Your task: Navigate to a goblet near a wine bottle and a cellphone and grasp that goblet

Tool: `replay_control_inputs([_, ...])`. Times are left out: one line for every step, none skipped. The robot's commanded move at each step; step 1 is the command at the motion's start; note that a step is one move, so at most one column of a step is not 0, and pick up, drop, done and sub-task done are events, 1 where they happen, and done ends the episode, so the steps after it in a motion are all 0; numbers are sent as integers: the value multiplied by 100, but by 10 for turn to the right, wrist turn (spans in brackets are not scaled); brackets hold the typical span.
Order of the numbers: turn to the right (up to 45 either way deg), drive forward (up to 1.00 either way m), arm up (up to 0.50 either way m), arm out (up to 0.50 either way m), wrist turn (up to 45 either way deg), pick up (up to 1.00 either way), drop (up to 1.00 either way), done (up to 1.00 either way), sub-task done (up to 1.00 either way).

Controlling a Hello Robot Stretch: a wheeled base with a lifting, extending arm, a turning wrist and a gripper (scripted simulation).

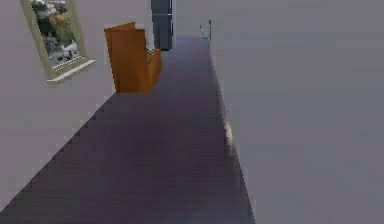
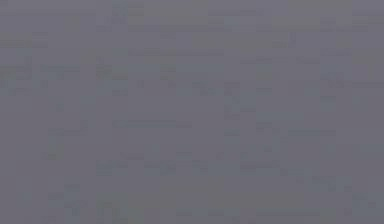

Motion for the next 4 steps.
replay_control_inputs([0, 100, 0, 0, 0, 0, 0, 0, 0])
replay_control_inputs([0, 100, 0, 0, 0, 0, 0, 0, 0])
replay_control_inputs([0, 100, 0, 0, 0, 0, 0, 0, 0])
replay_control_inputs([0, 100, 0, 0, 0, 0, 0, 0, 0])
